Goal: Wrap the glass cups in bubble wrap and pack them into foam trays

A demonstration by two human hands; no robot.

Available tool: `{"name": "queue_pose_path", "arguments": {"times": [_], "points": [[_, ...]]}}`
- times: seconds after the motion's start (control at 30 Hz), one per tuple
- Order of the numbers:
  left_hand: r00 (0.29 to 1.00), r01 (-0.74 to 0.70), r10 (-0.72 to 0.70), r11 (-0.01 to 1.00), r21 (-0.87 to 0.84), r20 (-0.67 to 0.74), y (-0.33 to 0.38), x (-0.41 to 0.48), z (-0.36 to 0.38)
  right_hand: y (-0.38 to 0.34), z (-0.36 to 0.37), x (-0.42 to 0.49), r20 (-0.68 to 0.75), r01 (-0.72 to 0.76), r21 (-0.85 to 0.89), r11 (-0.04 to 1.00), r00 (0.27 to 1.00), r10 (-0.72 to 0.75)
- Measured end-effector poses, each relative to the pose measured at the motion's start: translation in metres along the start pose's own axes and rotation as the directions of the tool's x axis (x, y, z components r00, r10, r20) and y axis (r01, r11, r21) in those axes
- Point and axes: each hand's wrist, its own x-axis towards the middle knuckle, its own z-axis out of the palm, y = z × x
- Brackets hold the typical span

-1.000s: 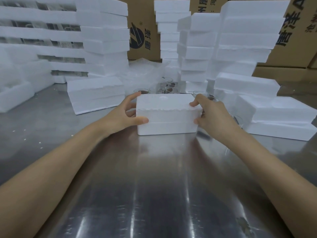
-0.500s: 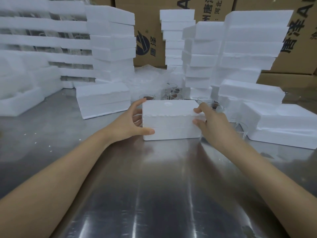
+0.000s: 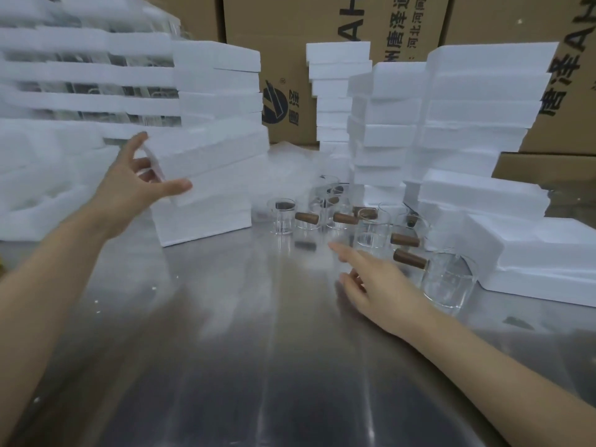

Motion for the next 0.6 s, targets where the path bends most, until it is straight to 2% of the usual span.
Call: {"name": "queue_pose_path", "arguments": {"times": [0.17,0.33,0.5,0.6], "points": [[0.994,0.090,-0.097,0.985,0.151,0.043,-0.012,0.032,-0.011,0.005,0.008,0.007,0.084,0.035,-0.173,0.984,0.996,-0.021],[0.983,0.142,-0.168,0.952,0.270,0.075,-0.020,0.053,-0.015,0.009,0.008,0.006,0.084,0.090,-0.151,0.984,0.993,-0.078],[0.966,0.240,-0.245,0.968,0.067,0.079,-0.027,0.064,-0.013,0.010,0.008,0.008,0.070,0.114,-0.124,0.986,0.992,-0.106],[0.975,0.220,-0.217,0.973,-0.071,0.042,-0.030,0.062,-0.016,0.009,0.007,0.008,0.074,0.108,-0.110,0.988,0.992,-0.100]]}}
